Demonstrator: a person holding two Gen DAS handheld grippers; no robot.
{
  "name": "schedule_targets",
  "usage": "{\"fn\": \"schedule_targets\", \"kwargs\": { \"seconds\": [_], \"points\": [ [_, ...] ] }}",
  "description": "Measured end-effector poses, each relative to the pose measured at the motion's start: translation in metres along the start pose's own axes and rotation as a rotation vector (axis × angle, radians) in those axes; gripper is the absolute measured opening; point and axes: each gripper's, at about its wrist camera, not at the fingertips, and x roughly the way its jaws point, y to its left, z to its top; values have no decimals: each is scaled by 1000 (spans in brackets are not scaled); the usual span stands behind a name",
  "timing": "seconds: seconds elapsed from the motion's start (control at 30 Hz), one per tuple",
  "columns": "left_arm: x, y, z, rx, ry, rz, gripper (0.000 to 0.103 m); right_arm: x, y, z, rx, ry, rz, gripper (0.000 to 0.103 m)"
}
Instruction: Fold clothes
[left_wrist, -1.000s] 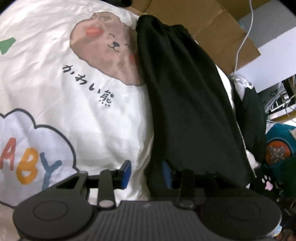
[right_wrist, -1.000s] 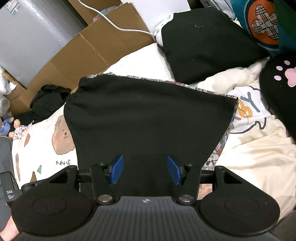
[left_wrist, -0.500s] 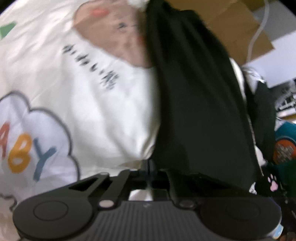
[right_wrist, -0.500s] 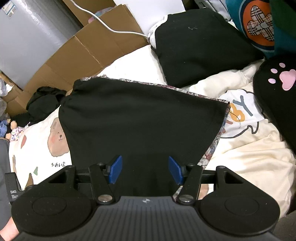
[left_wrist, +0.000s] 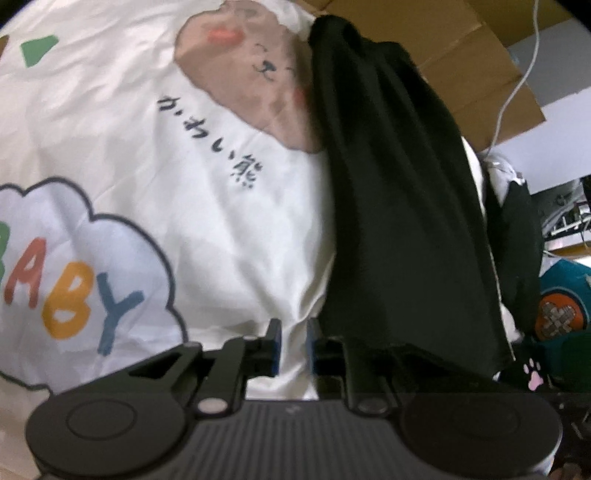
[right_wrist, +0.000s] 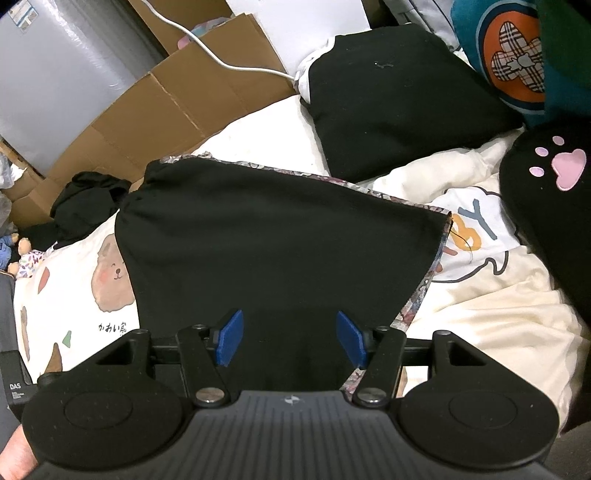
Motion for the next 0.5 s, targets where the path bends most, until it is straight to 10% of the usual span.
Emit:
{"fn": "schedule_targets", "kwargs": {
  "seconds": [0.5],
  "points": [
    [34,-25,1,81,29,1,22,17,-16,5,11,19,3,64]
  ]
}}
